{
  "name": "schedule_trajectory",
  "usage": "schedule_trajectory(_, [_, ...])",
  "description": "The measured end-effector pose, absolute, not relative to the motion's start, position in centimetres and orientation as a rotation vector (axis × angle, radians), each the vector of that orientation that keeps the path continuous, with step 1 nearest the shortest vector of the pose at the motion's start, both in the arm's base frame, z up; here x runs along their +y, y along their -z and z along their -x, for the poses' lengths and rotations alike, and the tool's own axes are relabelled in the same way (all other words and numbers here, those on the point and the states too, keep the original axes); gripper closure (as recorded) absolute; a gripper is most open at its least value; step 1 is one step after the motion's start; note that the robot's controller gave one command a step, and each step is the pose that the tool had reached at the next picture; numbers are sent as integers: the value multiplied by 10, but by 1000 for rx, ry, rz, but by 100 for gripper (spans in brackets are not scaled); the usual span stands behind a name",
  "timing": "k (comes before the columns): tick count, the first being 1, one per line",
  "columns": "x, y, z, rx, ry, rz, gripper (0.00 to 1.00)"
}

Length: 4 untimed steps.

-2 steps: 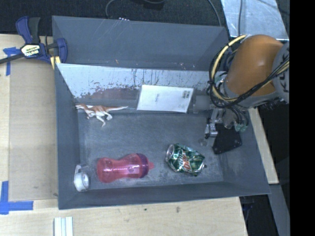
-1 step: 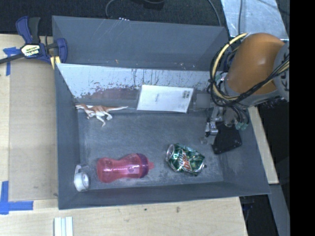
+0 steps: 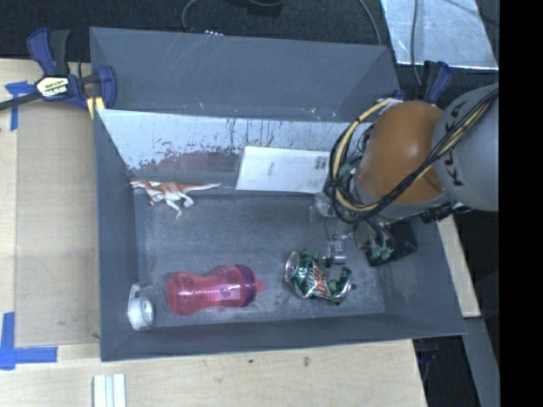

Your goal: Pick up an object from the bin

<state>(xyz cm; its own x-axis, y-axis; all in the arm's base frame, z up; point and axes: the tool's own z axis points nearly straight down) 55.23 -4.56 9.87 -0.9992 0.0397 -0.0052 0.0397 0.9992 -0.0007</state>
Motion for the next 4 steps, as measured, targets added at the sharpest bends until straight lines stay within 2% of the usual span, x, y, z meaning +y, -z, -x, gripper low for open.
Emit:
schedule_trajectory(1, [-39, -95, -542, 3132, 0, -257, 0])
schedule_trajectory(2, [-43, -103, -518, 3127, 1, -171, 0])
schedule_trajectory(3, [-16, -72, -513, 3126, 3, -368, 0])
schedule_trajectory(4, [-13, -73, -498, 3095, -4, -499, 100])
